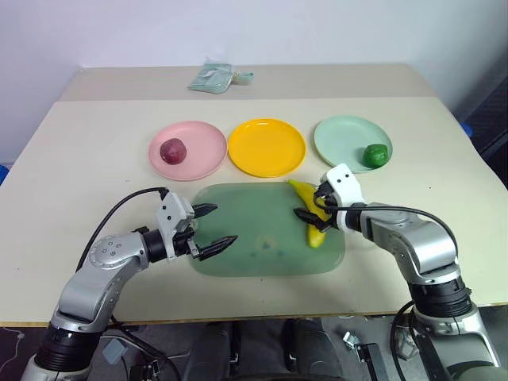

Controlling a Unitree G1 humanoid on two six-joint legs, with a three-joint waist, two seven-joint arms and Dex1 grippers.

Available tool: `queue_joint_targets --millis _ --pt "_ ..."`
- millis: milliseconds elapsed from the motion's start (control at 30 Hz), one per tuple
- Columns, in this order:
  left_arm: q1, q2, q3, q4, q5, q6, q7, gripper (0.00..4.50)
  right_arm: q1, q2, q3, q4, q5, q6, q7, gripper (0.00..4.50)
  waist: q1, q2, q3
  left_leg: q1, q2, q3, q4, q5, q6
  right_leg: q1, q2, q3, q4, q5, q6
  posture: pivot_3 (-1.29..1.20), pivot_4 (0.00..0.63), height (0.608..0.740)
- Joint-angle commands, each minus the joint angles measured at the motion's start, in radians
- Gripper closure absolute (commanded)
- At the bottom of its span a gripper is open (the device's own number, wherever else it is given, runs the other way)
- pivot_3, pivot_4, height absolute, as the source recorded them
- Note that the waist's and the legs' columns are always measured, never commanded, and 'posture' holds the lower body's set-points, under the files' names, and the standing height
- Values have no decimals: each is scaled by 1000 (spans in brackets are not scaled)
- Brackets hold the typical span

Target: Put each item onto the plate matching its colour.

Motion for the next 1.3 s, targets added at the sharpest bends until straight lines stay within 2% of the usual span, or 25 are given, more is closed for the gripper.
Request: queue_joint_targets --millis 33,67,167,367,433,567,633,700,833,933,1033,1167,1300 --pt "-14 3 11 -45 -11 4 4 0 -17 1 3 -18 -16 8 -18 588 -1 0 0 0 0 0 0 0 0 0 0 0 0 0 0 0 150 740" --pt "-15 5 13 -48 -13 7 5 0 -23 3 2 -18 -14 7 -18 869 -1 0 0 0 0 0 0 0 0 0 0 0 0 0 0 0 150 740" --pt "-16 8 17 -53 -15 14 7 0 -62 3 14 -22 -20 -25 -11 2333 -1 0 0 0 0 0 0 0 0 0 0 0 0 0 0 0 150 740" --pt "-20 4 20 -56 -11 19 16 0 -156 17 48 14 -35 -85 8 2333 -1 0 0 0 0 0 0 0 0 0 1 0 0 0 0 0 150 740" --pt "-22 4 23 -53 -13 18 17 0 -197 30 66 51 -59 -171 18 2333 -2 0 0 0 0 0 0 0 0 0 1 0 0 0 0 0 150 740" --pt "-27 2 26 -45 -14 18 22 0 -331 117 102 232 -109 -321 14 2333 -7 0 0 0 0 1 0 0 0 -1 1 0 1 0 0 0 150 740" --pt "-33 -7 30 -42 -11 18 36 0 -419 167 126 399 -156 -423 5 2333 -9 0 0 0 0 1 -1 0 0 -1 2 0 1 0 0 0 150 740" --pt "-41 -21 45 -49 -22 27 61 0 -569 252 114 705 -193 -544 -40 2333 -12 0 0 0 0 1 -1 0 0 -1 2 0 3 0 0 0 150 740" --pt "-20 -27 78 -96 -36 54 106 0 -791 356 28 1209 -190 -735 -89 2333 -9 0 0 0 0 1 -3 1 -1 -1 2 0 3 0 0 0 150 740" --pt "18 -30 107 -153 -50 84 150 0 -869 371 -19 1385 -189 -832 -92 1452 -8 0 0 0 -1 0 -7 1 -1 -1 2 0 1 0 0 0 150 740" --pt "52 -35 135 -195 -64 104 187 0 -896 367 -47 1434 -194 -893 -71 24 -15 1 0 0 -2 0 -8 1 -1 -1 2 -1 -1 0 0 0 150 740" --pt "87 -49 182 -229 -64 116 246 0 -825 317 -43 1332 -211 -987 22 24 -27 2 1 0 0 0 -8 3 -5 -1 3 -1 -1 0 0 0 150 740" --pt "117 -38 263 -193 -21 87 299 0 -555 188 -49 928 -141 -995 251 24 -20 2 1 1 0 -2 -8 3 -6 0 4 -2 -1 0 0 0 150 740"
